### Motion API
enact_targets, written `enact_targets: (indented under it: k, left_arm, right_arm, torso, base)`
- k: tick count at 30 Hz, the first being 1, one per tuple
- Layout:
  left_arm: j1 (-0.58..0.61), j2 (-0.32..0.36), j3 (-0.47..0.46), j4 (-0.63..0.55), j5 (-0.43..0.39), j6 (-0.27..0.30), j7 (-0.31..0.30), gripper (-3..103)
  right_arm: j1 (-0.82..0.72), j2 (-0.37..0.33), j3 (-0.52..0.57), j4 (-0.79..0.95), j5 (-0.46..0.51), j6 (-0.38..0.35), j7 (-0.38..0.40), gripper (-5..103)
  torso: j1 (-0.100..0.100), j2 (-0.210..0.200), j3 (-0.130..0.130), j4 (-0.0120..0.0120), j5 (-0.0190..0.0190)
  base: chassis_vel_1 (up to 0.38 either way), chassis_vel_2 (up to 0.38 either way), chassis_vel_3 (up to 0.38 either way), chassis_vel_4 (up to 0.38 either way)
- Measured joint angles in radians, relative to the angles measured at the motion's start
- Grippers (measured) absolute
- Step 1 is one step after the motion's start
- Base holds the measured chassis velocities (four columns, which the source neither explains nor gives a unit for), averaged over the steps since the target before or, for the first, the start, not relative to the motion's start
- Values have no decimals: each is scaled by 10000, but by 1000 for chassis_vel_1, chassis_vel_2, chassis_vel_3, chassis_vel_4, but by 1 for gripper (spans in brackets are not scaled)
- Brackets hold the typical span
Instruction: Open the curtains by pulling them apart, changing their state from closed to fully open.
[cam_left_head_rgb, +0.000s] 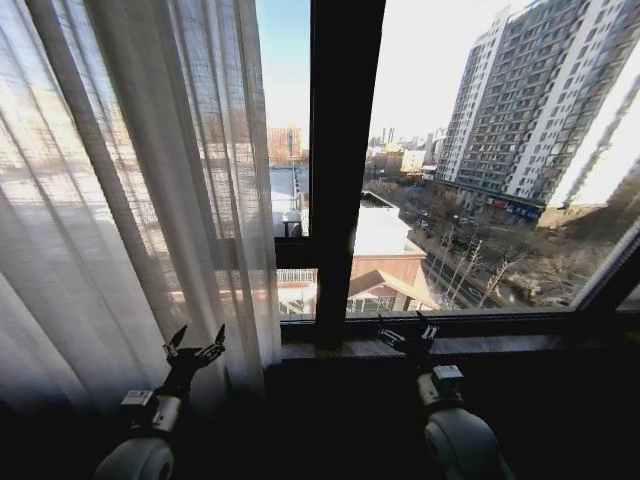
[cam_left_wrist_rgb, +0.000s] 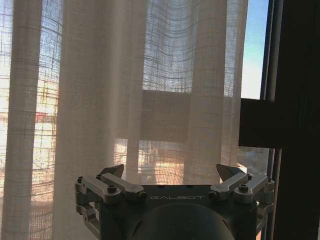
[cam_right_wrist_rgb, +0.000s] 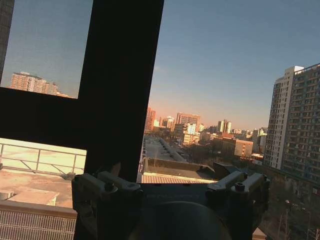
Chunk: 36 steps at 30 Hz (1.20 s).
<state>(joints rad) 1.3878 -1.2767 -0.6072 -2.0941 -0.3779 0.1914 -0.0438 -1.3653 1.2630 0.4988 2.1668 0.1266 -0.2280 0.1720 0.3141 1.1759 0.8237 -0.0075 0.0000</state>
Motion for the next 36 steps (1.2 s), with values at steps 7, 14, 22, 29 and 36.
enact_targets:
  k: [7,14,22,29,36]
  left_arm:
    - [-1620,498,1240,1323,-189,280,-435,100]
    - [-3585,955,2571,3203,-419,328,-637,100]
    - [-5127,942,3830,4492,-635,392,-631,100]
    - [-5947,761,4211,5102,-520,526,-1480,98]
    - [-6148,560,4088,5122,-299,974,-2462,77]
  right_arm:
    - [200,-100,-45,-347,-10,3,18,100]
    - [353,-80,-12,-752,-16,202,12,100]
    - [544,9,-122,-947,-35,217,11,100]
    - [624,59,-113,-1072,-138,227,51,100]
    - [620,147,-163,-1141,-249,248,54,100]
  torso:
    - [0,0,0,-1,4]
    - [0,0,0,-2,1]
    - [0,-1,-1,-1,1]
    - [0,-1,0,-1,2]
    - [0,0,-1,-1,2]
  base:
    - [0,0,0,0]
    - [0,0,0,0]
    - [0,0,0,0]
    - [0,0,0,0]
    - [0,0,0,0]
